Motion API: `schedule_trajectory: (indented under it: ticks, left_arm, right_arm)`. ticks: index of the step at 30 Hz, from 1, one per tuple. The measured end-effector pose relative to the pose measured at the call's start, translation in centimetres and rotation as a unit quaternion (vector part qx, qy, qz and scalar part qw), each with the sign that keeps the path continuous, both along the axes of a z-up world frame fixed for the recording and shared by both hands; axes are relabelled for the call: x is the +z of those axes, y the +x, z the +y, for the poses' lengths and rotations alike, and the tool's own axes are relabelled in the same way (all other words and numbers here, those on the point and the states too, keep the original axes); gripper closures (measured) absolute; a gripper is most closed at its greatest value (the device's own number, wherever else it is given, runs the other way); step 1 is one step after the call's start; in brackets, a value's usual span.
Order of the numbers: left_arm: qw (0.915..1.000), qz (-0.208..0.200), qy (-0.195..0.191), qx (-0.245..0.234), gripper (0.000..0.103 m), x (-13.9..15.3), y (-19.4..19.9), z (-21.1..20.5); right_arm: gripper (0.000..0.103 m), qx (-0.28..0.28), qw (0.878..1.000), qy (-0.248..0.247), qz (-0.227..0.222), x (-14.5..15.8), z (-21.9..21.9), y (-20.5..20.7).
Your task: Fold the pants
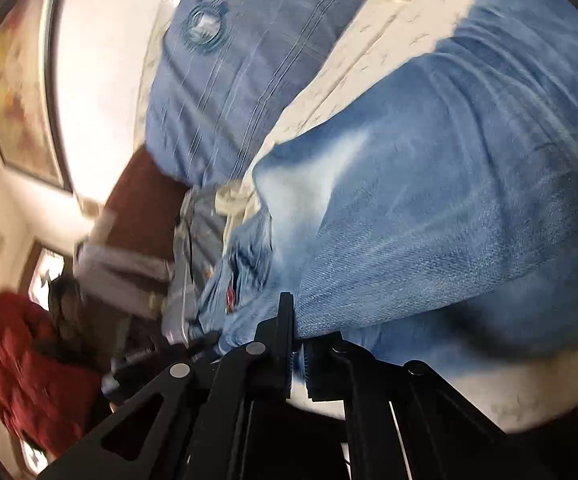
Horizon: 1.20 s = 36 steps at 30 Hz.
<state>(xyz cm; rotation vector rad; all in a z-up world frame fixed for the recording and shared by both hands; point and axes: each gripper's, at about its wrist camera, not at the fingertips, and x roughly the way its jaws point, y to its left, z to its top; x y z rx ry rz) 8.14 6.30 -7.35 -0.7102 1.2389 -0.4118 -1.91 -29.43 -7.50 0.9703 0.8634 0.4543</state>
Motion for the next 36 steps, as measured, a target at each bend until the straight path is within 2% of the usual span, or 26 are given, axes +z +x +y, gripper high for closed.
schedule_trajectory:
  ticks: [2,3,4,5,6,8,9,10,11,13,15,19,20,21,22,23,25,27,29,32,34,35,36]
  left_arm:
    - [0.9997,0.021,0.015,0.002,0.082,-1.9,-0.2,0.1]
    - [0.9986,0.053,0.007,0.006,0.082,-3.7,-0.3,0.3]
    - [0.997,0.076,-0.008,0.012,0.082,-4.8,-0.4,0.7]
    - [0.9959,0.087,-0.019,0.017,0.082,-5.2,-0.4,0.8]
    - [0.9954,0.089,-0.028,0.019,0.082,-5.3,-0.5,1.0]
    - [0.9976,0.066,-0.018,0.012,0.081,-4.0,-0.8,1.2]
    - [0.9985,0.054,-0.01,0.01,0.081,-3.4,-1.1,1.1]
    - [0.9991,0.04,-0.002,0.008,0.075,-2.7,-1.4,1.0]
    - [0.9997,0.024,0.005,0.003,0.063,-2.1,-1.6,0.7]
    - [0.9999,0.01,0.007,-0.002,0.047,-1.9,-2.0,0.4]
    - [0.9999,0.01,0.009,-0.002,0.046,-2.3,-1.9,-0.1]
    - [0.9986,0.048,0.02,0.0,0.047,-4.0,-0.7,-1.8]
    - [0.998,0.055,0.029,0.002,0.051,-4.1,-0.3,-2.1]
    - [0.9979,0.057,0.031,0.003,0.057,-4.1,0.0,-2.4]
    - [0.998,0.056,0.029,0.001,0.079,-3.7,0.1,-2.6]
    - [0.9986,0.048,0.022,-0.002,0.089,-2.6,0.2,-2.8]
    - [0.9996,0.017,0.019,-0.006,0.089,-0.7,-0.2,-3.2]
    - [0.9996,-0.008,0.021,-0.019,0.088,0.5,-0.8,-3.6]
    - [0.9991,0.002,0.023,-0.035,0.088,-0.5,-1.0,-4.4]
    - [0.9948,0.069,0.062,-0.042,0.086,-5.2,-0.8,-5.2]
    - [0.994,0.095,0.037,-0.04,0.083,-6.6,-1.0,-4.3]
    - [0.9935,0.102,0.028,-0.042,0.082,-6.7,-1.2,-3.5]
    - [0.9935,0.093,0.036,-0.056,0.082,-6.0,-1.5,-2.9]
  right_arm:
    - [0.095,0.016,0.999,-0.02,0.047,-2.6,0.4,-0.2]
    - [0.095,0.011,0.997,-0.025,0.067,-3.5,0.1,-0.3]
    - [0.095,0.0,0.997,-0.01,0.083,-4.4,-0.6,-0.6]
    - [0.094,-0.017,0.996,0.02,0.083,-4.6,-1.8,-1.0]
    - [0.093,-0.039,0.996,0.027,0.072,-4.1,-3.3,-1.4]
    - [0.08,-0.095,0.994,0.011,0.043,-2.5,-6.9,-3.1]
    - [0.07,-0.121,0.992,0.008,0.035,-2.0,-8.6,-3.9]
    - [0.063,-0.156,0.987,0.005,0.029,-1.6,-10.8,-5.0]
    - [0.06,-0.192,0.981,0.0,0.028,-1.3,-12.9,-6.0]
    - [0.058,-0.26,0.965,-0.002,0.031,-1.3,-17.3,-7.8]
    - [0.056,-0.295,0.955,-0.002,0.042,-1.7,-19.9,-8.2]
    - [0.056,-0.295,0.954,-0.002,0.057,-2.8,-21.7,-6.2]
    - [0.057,-0.291,0.955,-0.005,0.056,-2.9,-22.1,-5.7]
    - [0.08,-0.286,0.957,-0.008,0.043,-2.3,-22.2,-5.2]
    - [0.099,-0.287,0.957,-0.016,0.028,-1.5,-22.3,-5.0]
    - [0.1,-0.29,0.957,-0.019,-0.006,0.1,-22.2,-5.3]
    - [0.1,-0.297,0.952,-0.05,-0.054,3.0,-22.2,-6.6]
    - [0.1,-0.305,0.945,-0.097,-0.065,4.2,-22.5,-8.3]
    - [0.1,-0.311,0.944,-0.111,-0.022,2.0,-23.3,-8.9]
    - [0.096,-0.29,0.947,-0.109,0.087,-3.5,-23.4,-8.5]
    - [0.096,-0.298,0.948,-0.083,0.079,-4.1,-23.5,-9.8]
    - [0.09,-0.306,0.945,-0.087,0.078,-3.4,-23.6,-10.4]
    - [0.085,-0.316,0.94,-0.098,0.08,-2.8,-23.9,-11.0]
